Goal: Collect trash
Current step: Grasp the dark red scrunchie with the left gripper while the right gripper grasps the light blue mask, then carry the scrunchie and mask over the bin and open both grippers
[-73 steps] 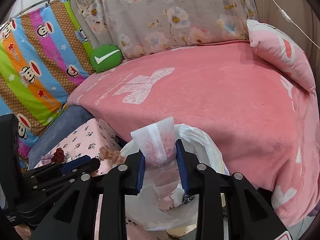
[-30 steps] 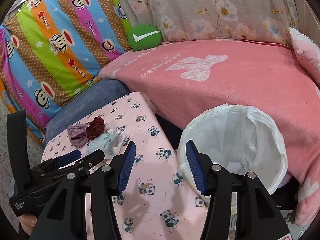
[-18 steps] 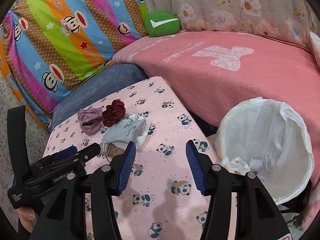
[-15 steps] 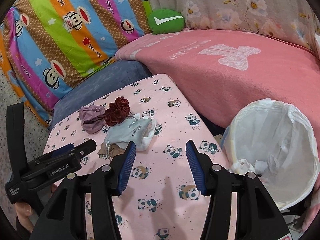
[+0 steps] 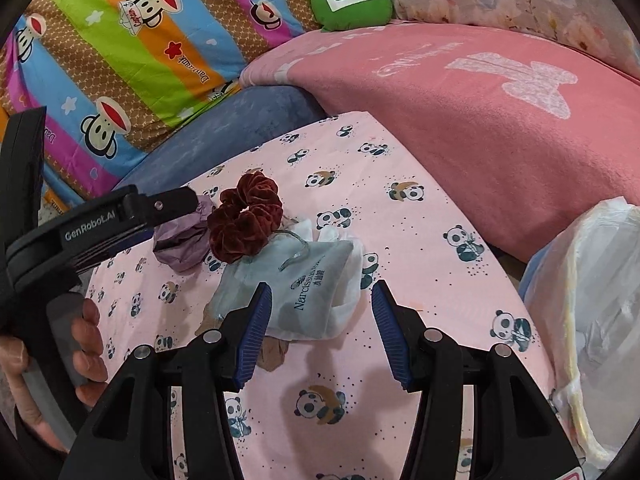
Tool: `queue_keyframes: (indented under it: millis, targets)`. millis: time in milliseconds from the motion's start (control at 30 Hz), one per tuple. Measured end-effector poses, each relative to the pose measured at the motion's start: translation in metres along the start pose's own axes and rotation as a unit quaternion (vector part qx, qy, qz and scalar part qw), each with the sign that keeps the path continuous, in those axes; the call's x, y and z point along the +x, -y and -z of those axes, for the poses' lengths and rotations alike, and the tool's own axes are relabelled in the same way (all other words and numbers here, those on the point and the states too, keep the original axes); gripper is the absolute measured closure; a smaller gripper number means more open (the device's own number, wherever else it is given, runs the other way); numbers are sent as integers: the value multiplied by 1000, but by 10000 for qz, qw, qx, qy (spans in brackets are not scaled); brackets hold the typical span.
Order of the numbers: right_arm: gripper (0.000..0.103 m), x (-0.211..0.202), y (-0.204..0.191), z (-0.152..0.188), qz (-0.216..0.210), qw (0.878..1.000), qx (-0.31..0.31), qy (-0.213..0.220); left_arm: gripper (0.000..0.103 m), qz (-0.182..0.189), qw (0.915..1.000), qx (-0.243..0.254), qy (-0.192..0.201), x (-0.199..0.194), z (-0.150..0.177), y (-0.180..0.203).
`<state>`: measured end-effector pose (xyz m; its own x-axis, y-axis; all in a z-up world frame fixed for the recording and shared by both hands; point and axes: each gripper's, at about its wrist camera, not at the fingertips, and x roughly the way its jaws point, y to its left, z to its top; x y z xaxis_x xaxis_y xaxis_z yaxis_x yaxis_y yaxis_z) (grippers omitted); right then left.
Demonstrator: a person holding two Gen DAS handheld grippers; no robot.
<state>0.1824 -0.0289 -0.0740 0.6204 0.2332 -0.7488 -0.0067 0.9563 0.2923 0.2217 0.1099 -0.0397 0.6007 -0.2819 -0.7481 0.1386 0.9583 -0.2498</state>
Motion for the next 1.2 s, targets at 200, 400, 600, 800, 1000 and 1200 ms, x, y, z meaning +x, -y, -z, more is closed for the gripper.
queue_keyframes:
  millis: [200,400,600,800,1000,1200]
  targets:
    - [78,23,-2,3,-101,9997,-24,-241,82,287,9989,168,-337,24,2,7]
    - [94,7,-5,4,-125,9998,-149,75,91,305,9990,272,-165,6,5,7]
    - [94,-32,-4,-9,-149,9979,-139,612,91,323,9987,329,221,-33,-5,13]
    - [94,-77,6,-21,-133,9944,-60,1045,91,332,9968,506,513,-65,-9,30]
    - [94,-114,24,-25,-55,9909,98,1341,91,433,9947,689,635,-81,-6,55]
    - [94,-148,47,-20,61,9871,277,1576,91,585,9922,901,632,-88,2,87]
